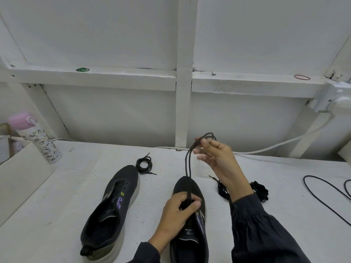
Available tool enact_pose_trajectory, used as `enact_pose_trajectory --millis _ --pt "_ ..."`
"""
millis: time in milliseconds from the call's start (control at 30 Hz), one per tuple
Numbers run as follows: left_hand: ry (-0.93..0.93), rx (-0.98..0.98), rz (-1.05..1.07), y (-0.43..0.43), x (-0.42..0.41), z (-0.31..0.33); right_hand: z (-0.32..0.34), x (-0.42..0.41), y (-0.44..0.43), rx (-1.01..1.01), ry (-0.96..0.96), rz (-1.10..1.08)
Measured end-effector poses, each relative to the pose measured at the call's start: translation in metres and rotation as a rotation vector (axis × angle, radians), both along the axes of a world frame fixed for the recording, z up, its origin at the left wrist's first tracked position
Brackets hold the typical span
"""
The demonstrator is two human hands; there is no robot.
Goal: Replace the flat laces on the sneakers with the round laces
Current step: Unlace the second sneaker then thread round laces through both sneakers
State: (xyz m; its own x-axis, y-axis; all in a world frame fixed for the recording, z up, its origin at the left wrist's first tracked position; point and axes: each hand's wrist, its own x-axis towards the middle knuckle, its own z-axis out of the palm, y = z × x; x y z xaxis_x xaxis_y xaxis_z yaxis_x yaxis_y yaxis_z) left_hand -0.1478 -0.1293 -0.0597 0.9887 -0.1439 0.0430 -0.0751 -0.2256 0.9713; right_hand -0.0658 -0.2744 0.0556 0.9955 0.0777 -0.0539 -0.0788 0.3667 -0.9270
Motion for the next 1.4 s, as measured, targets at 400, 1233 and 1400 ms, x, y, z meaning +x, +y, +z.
enact_pose_trajectory --millis 400,1233,1400 --pt "-0.047 -0.052 -0.025 -0.002 0.001 0.003 -0.051 -0.051 -0.003 -0.580 0.079 0.197" --pt "0.094 -0.324 -0.051 0.005 -0.004 0.036 -0.066 -0.048 -0.004 -0.464 0.080 0.003" --pt "0.146 -0.269 -0.055 0.007 -0.002 0.042 -0.069 -0.044 -0.001 -0.721 -0.084 -0.062"
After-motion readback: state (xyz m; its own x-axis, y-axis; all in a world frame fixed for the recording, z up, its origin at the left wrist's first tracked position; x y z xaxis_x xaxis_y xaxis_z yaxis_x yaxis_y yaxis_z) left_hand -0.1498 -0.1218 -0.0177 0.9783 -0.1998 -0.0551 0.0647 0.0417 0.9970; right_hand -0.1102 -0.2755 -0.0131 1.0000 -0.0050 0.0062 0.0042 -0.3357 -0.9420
